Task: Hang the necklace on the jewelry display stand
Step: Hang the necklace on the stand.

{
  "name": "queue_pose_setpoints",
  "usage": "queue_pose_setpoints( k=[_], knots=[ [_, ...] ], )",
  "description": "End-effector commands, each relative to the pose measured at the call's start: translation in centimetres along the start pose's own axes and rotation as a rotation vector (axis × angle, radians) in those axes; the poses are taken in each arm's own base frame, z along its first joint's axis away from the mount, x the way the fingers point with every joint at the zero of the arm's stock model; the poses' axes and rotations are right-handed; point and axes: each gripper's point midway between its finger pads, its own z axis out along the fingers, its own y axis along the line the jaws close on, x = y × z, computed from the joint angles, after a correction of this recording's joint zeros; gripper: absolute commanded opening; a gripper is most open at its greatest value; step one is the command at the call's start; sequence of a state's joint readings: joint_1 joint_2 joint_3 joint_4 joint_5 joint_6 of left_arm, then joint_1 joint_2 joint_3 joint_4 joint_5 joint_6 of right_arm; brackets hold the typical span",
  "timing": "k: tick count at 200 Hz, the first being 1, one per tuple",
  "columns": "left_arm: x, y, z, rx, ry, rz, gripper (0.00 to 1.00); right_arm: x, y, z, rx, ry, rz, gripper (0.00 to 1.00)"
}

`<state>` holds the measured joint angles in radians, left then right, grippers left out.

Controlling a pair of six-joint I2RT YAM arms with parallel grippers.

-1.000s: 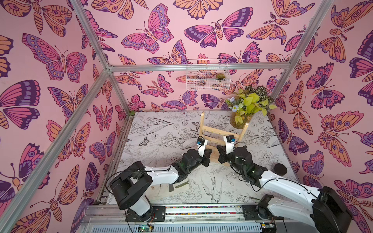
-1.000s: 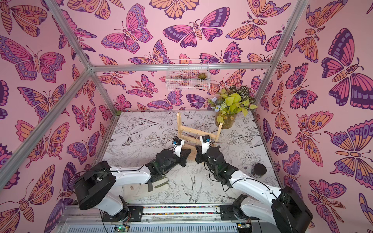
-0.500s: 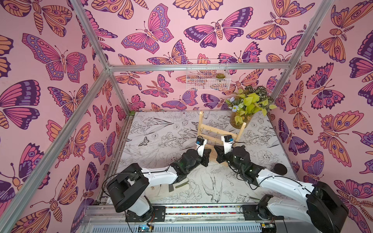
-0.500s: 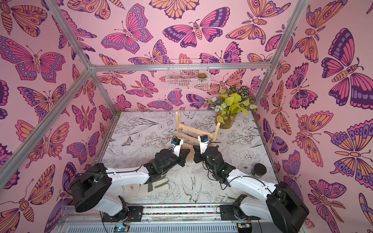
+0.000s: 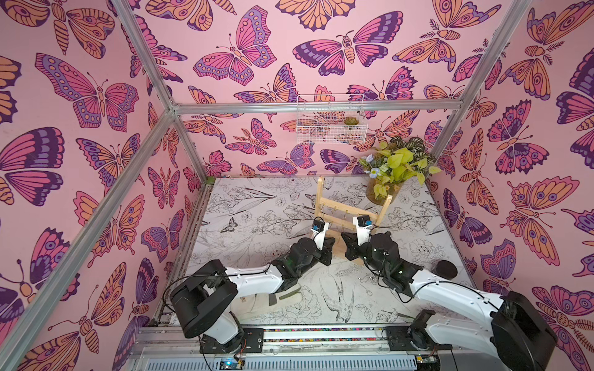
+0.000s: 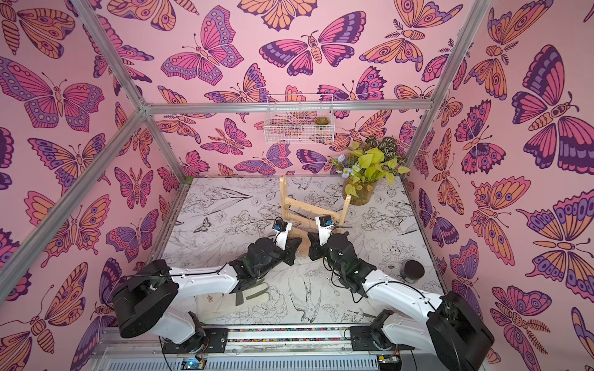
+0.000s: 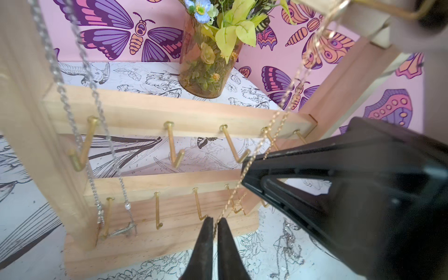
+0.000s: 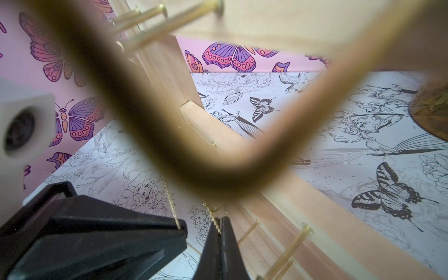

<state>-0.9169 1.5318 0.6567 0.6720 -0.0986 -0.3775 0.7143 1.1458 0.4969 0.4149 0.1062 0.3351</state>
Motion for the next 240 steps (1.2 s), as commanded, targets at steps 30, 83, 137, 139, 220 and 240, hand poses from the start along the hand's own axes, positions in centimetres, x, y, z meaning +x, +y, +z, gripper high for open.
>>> queue_pose_setpoints(
  k=[30,83,137,139,220,240],
  knots=[
    [1.2,0.6,0.5,-0.036,0.042,0.008,0.15,-0.1,-0.3,0.1,0.033,0.016,-0.001,0.13],
    [1.2,0.5,0.8,-0.034,0.049,0.006,0.16,-0.7,-0.3,-0.7,0.035,0.004,-0.009,0.23],
    [1.0,0.0,0.0,-0.016,0.06,-0.022,0.25,-1.2,-0.2,-1.5,0.036,0.01,-0.019,0.31],
    [1.0,0.0,0.0,-0.014,0.062,-0.022,0.25,-1.2,-0.2,-1.5,0.035,0.011,-0.019,0.32],
    [1.2,-0.5,-1.2,-0.004,0.076,-0.024,0.28,-0.7,-0.2,-2.9,0.033,0.07,-0.023,0.49],
    [1.5,-0.3,-1.4,-0.012,0.078,-0.03,0.29,-0.5,0.0,-3.1,0.023,0.091,-0.023,0.51]
  ],
)
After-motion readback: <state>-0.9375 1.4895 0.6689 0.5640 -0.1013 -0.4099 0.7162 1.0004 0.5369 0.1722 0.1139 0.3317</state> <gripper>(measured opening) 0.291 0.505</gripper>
